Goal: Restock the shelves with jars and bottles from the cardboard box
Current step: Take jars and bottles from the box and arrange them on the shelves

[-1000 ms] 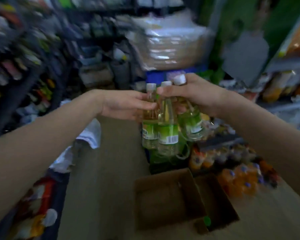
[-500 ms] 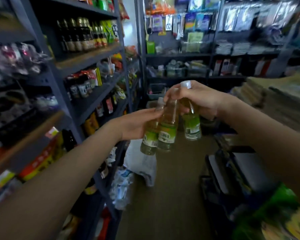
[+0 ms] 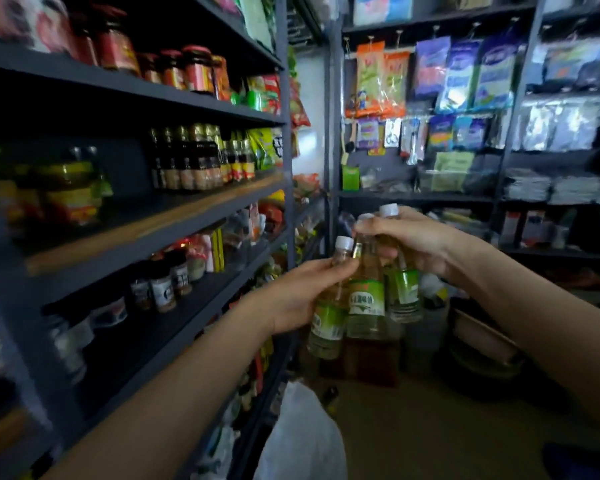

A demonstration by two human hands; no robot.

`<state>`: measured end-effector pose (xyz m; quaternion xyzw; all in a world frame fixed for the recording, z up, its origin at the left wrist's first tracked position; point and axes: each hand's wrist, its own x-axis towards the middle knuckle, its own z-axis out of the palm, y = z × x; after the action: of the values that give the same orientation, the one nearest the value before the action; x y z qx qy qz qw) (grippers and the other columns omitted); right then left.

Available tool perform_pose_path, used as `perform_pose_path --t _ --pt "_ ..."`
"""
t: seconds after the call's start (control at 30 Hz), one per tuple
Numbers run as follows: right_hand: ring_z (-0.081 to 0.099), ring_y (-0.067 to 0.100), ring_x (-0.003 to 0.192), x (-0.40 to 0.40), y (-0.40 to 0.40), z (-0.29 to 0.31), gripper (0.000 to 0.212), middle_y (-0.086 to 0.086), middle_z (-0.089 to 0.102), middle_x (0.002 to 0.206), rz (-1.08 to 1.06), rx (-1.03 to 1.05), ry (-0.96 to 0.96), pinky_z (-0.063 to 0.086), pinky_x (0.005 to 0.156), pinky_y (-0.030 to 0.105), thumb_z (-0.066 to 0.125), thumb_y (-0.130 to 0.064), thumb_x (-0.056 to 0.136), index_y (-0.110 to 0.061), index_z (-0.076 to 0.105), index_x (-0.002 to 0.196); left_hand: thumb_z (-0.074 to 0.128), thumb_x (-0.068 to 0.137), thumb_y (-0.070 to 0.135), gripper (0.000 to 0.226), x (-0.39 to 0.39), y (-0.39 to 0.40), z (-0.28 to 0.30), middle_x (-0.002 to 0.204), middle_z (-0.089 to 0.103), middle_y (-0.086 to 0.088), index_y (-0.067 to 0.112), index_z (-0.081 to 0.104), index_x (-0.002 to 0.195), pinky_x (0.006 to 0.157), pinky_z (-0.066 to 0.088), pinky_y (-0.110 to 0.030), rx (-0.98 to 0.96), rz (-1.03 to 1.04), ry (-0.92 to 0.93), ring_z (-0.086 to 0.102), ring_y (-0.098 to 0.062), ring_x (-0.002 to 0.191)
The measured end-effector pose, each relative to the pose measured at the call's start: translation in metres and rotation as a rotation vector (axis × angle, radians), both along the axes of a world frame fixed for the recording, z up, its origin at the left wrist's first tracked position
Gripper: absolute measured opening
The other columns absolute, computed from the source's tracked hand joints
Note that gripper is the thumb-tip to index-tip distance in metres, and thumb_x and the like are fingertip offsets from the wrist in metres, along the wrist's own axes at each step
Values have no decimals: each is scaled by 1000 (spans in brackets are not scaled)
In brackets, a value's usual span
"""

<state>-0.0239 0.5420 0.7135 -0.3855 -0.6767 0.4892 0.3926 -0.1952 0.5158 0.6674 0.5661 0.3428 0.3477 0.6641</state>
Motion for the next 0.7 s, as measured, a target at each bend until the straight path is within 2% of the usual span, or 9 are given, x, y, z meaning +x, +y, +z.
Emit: perform_pose_path --t 0.1,0.2,0.3,0.33,0.43,0.5,0.57,0.63,0.7 --pt "47 12 46 -7 82 26 20 1 54 52 2 48 14 43 57 22 77 -27 67 -12 65 71 55 89 29 17 -1 66 23 90 74 5 20 64 101 75 57 -25 101 177 59 70 -10 84" --pt "55 19 60 -28 145 43 38 10 63 72 -23 162 -83 43 62 26 80 -34 67 -4 70 88 71 70 48 31 -15 121 47 109 69 5 30 69 95 101 41 -40 212 355 210 57 -18 114" --pt "53 7 44 -49 202 51 38 -4 65 60 9 186 -30 45 55 23 81 -32 69 -3 71 92 62 85 29 12 -35 170 66 99 68 9 24 67 95 83 44 -19 325 478 287 59 -8 99" --pt "51 5 41 -56 220 52 36 -5 67 62 36 180 1 46 56 22 80 -30 71 -3 71 93 59 87 25 13 -40 186 70 101 68 8 22 66 97 84 42 -20 351 510 312 58 -6 99" --pt "46 9 40 -75 267 54 37 -2 68 69 78 144 38 50 65 19 77 -30 74 -1 68 95 60 85 28 15 -54 229 73 115 65 2 22 66 97 101 26 -35 394 571 382 51 -14 114" --pt "47 12 45 -84 297 62 26 -3 64 57 97 102 90 47 48 12 74 -26 78 -4 64 88 61 84 31 14 -62 257 80 114 65 1 23 66 94 107 24 -41 398 646 383 51 -17 114" --pt "48 13 45 -91 328 77 22 -4 58 47 88 97 127 43 42 11 72 -23 80 -6 61 85 61 84 30 13 -72 283 94 97 69 0 20 65 90 110 28 -45 415 755 292 59 -16 98" --pt "47 11 42 -98 362 93 16 -1 60 61 69 117 217 43 41 10 71 -19 82 -6 61 83 59 87 29 11 -84 307 113 80 68 3 19 63 85 102 38 -41 457 867 224 58 -11 80" --pt "48 9 38 -106 402 104 14 0 59 74 34 196 283 45 44 12 68 -17 84 -8 60 78 54 92 29 14 -96 329 127 73 61 4 21 60 82 76 46 -31 499 956 211 53 -10 72"
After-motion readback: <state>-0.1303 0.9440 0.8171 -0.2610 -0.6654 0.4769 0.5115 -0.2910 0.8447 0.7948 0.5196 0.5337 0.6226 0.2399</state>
